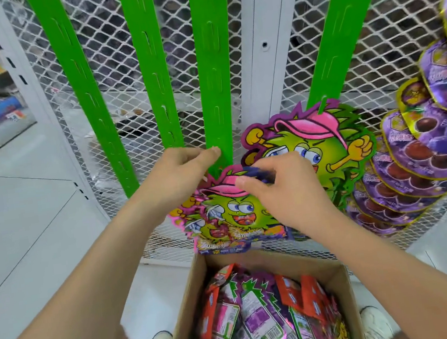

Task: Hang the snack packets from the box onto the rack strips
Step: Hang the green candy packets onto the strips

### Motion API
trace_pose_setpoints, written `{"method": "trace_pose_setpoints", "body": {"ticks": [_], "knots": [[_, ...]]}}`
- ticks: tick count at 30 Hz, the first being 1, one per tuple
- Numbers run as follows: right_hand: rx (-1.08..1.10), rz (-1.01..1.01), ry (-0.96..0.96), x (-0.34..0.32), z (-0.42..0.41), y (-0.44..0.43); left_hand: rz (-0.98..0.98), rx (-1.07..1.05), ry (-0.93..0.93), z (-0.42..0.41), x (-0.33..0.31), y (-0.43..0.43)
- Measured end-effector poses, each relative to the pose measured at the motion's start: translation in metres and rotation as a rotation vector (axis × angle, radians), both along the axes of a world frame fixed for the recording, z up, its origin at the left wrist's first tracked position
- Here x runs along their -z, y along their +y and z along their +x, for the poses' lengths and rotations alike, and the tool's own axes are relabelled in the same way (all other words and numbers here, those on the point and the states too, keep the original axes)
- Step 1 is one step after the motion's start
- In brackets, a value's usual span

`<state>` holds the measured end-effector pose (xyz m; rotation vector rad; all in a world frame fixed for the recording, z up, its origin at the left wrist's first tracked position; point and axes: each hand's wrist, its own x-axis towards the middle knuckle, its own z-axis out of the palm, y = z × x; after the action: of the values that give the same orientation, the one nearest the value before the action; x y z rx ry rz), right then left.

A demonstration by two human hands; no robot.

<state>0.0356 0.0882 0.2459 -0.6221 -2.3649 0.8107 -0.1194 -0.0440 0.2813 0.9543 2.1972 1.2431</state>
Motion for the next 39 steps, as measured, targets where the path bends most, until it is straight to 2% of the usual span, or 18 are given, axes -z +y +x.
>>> {"method": "trace_pose_setpoints", "body": {"ticks": [5, 14, 22, 30, 32, 35, 37, 39], "knots": [[0.045, -0.07, 0.141, 0.001, -0.008, -0.007, -0.001, 0.098, -0.019, 0.003, -0.003, -0.004], [0.11, 0.001, 0.125, 0.001, -0.012, -0.017, -0.03, 0.174, -0.003, -0.004, -0.002, -0.009], [0.148, 0.086, 0.077, -0.005, -0.012, -0.021, -0.003, 0.132, -0.017, -0.002, -0.001, -0.009], [0.158, 0.282, -0.123, -0.002, -0.009, -0.025, 0.006, 0.187, 0.081, -0.01, 0.011, -0.011], [0.164, 0.34, -0.251, -0.002, -0.008, -0.026, -0.015, 0.181, 0.138, -0.012, 0.012, -0.011], [0.191, 0.439, -0.405, -0.008, -0.003, -0.031, -0.012, 0.153, 0.362, -0.007, 0.013, -0.01], [0.213, 0.504, -0.406, -0.014, 0.004, -0.033, 0.012, 0.068, 0.566, 0.002, 0.016, -0.011], [0.201, 0.545, -0.322, -0.015, 0.011, -0.032, 0.076, -0.077, 0.731, 0.012, 0.023, -0.013]]}}
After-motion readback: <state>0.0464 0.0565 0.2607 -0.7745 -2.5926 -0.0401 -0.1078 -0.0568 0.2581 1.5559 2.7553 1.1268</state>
